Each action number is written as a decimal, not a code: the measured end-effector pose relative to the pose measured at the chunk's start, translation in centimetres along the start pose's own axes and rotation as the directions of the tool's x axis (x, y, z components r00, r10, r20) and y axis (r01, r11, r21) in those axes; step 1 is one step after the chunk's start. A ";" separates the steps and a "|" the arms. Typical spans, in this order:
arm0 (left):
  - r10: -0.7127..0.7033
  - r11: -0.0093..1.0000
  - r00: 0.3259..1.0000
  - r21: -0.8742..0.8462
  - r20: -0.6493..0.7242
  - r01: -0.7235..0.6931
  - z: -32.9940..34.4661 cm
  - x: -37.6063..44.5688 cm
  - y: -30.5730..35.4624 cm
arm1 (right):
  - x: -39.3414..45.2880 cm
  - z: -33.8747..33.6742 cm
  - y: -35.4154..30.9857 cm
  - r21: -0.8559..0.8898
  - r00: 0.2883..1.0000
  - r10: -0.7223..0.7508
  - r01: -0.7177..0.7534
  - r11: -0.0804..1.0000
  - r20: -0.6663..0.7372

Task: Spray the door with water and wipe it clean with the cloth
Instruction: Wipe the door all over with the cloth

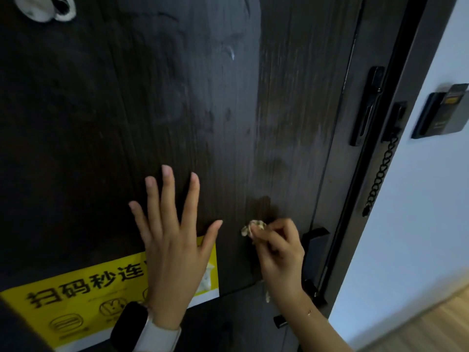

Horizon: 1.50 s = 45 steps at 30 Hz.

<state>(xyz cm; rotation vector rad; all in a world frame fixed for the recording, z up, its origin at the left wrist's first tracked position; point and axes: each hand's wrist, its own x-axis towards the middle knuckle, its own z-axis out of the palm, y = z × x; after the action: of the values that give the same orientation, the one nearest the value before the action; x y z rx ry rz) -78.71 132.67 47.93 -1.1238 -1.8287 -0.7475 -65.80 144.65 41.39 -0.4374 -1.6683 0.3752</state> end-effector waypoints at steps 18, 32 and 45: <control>0.034 0.998 0.993 0.049 0.111 -0.039 -0.6 -2.1 -1.2 | -6.3 2.0 0.9 -0.002 1.000 0.003 -0.003 1.000 0.010; 0.054 0.997 0.993 0.040 0.106 -0.059 0.3 -2.6 -1.8 | -6.6 3.8 -0.6 0.033 0.998 -0.063 0.064 0.997 -0.017; 0.021 0.999 0.993 0.044 0.115 -0.026 -0.2 -2.8 -1.2 | -2.9 3.6 -1.7 0.046 0.989 -0.109 0.114 0.992 -0.104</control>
<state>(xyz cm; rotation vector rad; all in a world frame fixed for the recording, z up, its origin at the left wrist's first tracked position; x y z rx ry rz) -79.04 130.91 45.51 -1.1783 -1.9147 -0.6362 -69.15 141.75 39.15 -0.3179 -1.5729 0.3073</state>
